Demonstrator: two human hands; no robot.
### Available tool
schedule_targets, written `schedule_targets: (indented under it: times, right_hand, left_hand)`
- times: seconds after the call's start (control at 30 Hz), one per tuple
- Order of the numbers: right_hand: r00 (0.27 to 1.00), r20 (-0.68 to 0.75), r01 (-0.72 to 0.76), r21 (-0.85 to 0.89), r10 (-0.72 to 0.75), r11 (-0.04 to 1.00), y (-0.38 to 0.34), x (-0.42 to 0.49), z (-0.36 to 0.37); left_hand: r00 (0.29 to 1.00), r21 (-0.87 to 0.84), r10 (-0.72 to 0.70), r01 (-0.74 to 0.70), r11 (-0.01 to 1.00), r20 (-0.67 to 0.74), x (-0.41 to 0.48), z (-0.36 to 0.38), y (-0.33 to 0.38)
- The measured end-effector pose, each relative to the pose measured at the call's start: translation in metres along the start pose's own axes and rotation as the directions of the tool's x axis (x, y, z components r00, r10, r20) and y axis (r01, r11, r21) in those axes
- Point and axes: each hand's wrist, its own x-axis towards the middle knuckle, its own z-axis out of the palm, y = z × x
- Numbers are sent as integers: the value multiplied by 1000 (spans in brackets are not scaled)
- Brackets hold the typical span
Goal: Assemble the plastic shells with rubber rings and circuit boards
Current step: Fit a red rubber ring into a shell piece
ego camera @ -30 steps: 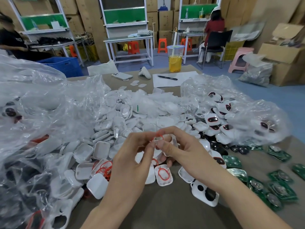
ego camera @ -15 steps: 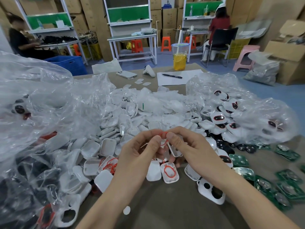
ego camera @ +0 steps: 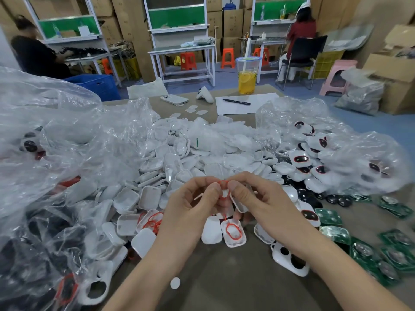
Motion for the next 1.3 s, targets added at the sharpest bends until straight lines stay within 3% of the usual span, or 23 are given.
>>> schedule_targets:
  times: [0.1, 0.23, 0.7, 0.9, 1.07, 1.3]
  right_hand:
    - [1000, 11, 1, 14, -1, 1000, -2, 0, -1]
    - [999, 39, 2, 44, -3, 999, -2, 0, 0]
    - [996, -17, 84, -119, -87, 989, -3, -3, 2]
    - [998, -25, 63, -76, -65, 995, -4, -2, 3]
    - [999, 19, 35, 111, -37, 993, -8, -2, 3]
    - [1000, -15, -15, 98, 16, 995, -4, 0, 3]
  left_hand:
    - [998, -200, -57, 59, 978, 15, 3, 2, -2]
    - [993, -331, -85, 107, 937, 78, 5, 2, -1]
    - [991, -306, -128, 130, 943, 25, 3, 3, -1]
    - [998, 29, 21, -20, 999, -52, -2, 5, -1]
    - [986, 105, 155, -149, 983, -53, -4, 7, -2]
    - [981, 161, 180, -167, 973, -73, -5, 4, 3]
